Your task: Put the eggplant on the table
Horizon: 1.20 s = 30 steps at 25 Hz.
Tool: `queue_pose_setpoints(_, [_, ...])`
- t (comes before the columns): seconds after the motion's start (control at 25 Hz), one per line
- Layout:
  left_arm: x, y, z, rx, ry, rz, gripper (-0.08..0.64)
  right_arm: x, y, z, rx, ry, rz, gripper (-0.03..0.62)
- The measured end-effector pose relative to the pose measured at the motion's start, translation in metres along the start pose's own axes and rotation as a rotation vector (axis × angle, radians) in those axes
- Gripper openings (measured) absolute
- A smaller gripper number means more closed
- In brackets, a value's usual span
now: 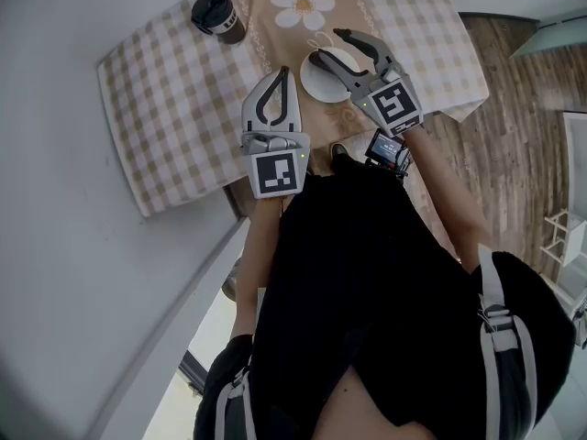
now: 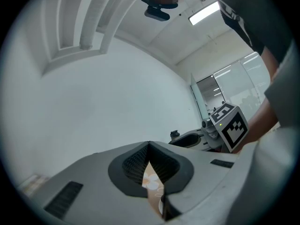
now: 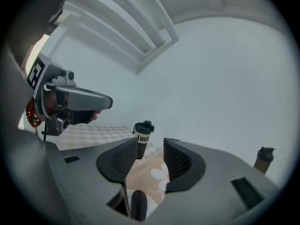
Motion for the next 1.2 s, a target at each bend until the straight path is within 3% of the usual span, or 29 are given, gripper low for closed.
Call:
queue_pose_setpoints(0.28, [-0.008,-0.022,0.004,0.049,-0.012,-0.070,0.003,0.009,-0.048,-0.012,0.116,0.016,0.010,0.179])
queue_pose_setpoints(0.56, [-0.010,-0.039,0.004,0.087,-0.013,-0.068,0.003,0.006,-0.093,-0.031,0.225,0.007,-0.011,0.176])
queue_pose_setpoints(0.68, [-0.010,-0.043,0.003,0.098,-0.012,-0.067,0.003,0.001,-0.106,-0.039,0.259,0.005,-0.042,0.147])
queue_pose_setpoints(0.84, [-0.007,-0.046,0.004,0.110,-0.009,-0.074,0.003,-0.001,-0.108,-0.047,0.281,0.035,-0.057,0.136])
queue_pose_setpoints(0.92, [-0.006,-0.046,0.003,0.108,-0.008,-0.087,0.003,0.002,-0.105,-0.051,0.284,0.064,-0.035,0.087])
queue_pose_setpoints(1.04, [-0.006,-0.048,0.001,0.116,-0.010,-0.115,0.003,0.007,-0.100,-0.055,0.290,0.093,0.014,0.086])
queue_pose_setpoints(1.2, [-0.007,-0.049,0.001,0.120,-0.011,-0.112,0.003,0.014,-0.093,-0.056,0.291,0.122,0.052,0.039])
Point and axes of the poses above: the fingertips, and each gripper's own axes: z forward along the fingers, x to its right, y out of its underside, the point moved 4 cm from there along -z, backward along the fingers, and after that the axes turned 3 degrees about -z, right-handed, at the moved point
